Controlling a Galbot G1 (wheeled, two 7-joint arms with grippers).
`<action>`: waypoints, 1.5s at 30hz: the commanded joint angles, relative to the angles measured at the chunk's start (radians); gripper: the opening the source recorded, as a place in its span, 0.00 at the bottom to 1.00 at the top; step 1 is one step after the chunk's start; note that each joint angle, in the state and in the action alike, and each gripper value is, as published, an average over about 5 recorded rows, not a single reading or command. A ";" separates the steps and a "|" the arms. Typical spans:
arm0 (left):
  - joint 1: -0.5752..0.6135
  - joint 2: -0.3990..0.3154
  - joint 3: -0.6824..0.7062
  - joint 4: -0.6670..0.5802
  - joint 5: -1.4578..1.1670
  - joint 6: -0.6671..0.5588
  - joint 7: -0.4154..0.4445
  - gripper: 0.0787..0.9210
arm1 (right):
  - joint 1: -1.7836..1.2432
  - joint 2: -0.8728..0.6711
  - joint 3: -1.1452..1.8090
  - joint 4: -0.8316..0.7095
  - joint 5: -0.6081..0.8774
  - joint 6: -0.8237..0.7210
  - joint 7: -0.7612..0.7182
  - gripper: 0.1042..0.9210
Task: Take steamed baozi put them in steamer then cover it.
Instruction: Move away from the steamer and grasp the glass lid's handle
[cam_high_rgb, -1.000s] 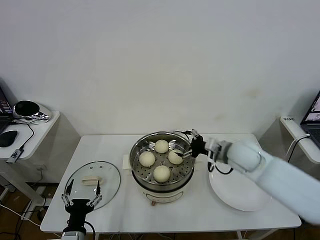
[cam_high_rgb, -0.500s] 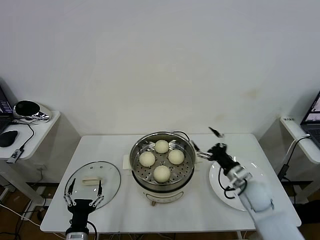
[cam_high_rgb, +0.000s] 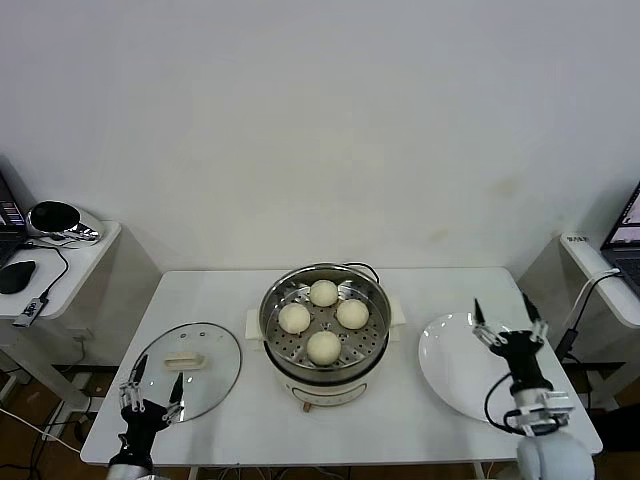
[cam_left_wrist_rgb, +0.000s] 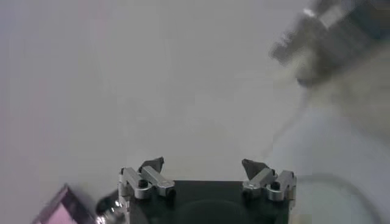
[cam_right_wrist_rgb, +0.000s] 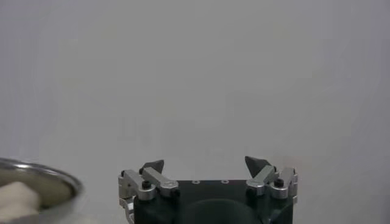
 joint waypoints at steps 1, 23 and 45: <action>-0.131 0.080 0.004 0.201 0.412 0.022 0.056 0.88 | -0.086 0.099 0.125 0.014 0.025 -0.032 0.054 0.88; -0.396 0.098 0.118 0.408 0.440 0.060 0.079 0.88 | -0.096 0.129 0.106 0.020 -0.010 -0.044 0.049 0.88; -0.474 0.111 0.174 0.476 0.395 0.063 0.106 0.87 | -0.111 0.129 0.103 0.011 -0.017 -0.044 0.032 0.88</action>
